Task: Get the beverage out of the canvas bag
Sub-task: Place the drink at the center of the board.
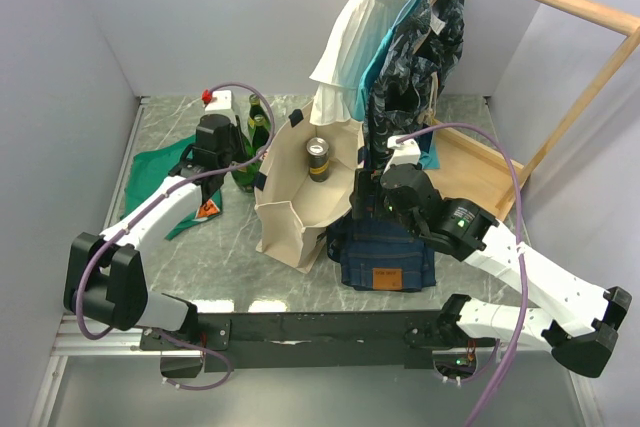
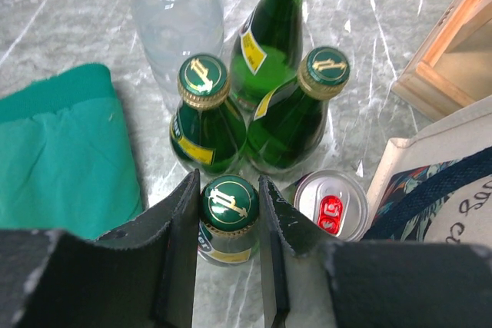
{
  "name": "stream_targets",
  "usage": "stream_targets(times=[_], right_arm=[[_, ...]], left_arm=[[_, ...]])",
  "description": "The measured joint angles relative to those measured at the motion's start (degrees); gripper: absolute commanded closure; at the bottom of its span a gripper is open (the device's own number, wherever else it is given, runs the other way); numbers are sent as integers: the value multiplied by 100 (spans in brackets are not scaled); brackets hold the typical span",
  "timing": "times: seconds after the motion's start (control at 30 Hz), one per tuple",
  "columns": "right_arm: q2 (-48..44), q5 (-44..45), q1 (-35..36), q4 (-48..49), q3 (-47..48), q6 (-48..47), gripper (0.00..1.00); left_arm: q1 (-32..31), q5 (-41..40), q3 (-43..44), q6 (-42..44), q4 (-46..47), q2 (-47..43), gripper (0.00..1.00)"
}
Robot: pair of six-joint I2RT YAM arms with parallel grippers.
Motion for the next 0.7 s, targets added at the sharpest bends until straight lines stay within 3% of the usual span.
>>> stream_targets(times=[0.7], right_arm=[[31, 0, 0, 0, 0, -4, 5]], left_arm=[[0, 46, -175, 286, 433, 7, 99]])
